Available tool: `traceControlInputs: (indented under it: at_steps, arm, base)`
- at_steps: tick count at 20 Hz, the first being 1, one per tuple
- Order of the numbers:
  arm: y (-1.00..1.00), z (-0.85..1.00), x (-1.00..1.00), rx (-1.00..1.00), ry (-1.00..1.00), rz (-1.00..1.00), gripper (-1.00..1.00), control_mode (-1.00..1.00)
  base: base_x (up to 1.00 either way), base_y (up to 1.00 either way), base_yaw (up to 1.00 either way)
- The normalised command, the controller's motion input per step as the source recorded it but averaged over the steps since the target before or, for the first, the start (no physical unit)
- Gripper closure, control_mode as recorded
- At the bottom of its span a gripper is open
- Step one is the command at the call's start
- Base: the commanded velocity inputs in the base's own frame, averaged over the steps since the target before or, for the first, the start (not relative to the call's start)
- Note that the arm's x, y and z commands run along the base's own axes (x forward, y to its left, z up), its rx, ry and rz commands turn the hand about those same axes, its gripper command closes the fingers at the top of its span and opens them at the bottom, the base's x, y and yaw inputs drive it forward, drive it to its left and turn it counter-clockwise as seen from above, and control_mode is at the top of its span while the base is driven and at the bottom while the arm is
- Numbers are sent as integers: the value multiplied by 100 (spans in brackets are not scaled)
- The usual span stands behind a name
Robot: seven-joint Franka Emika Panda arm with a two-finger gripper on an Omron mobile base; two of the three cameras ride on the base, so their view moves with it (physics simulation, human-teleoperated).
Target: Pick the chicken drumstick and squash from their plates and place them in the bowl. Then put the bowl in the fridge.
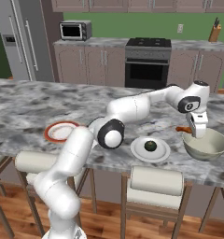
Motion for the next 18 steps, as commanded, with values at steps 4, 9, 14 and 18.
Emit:
traceControlInputs:
  at_steps: [4, 9, 14, 18]
  arm:
    - [-16, -20, 30, 0, 1, -1, 100, -100]
    - [-11, -15, 23, 1, 9, -3, 100, -100]
    - [-11, -22, 29, 0, 17, -4, 100, -100]
    - [-14, -12, 15, 5, 13, -2, 100, -100]
  base:
    - [0, 0, 0]
    - [0, 0, 0]
    - [0, 0, 0]
    - [0, 0, 0]
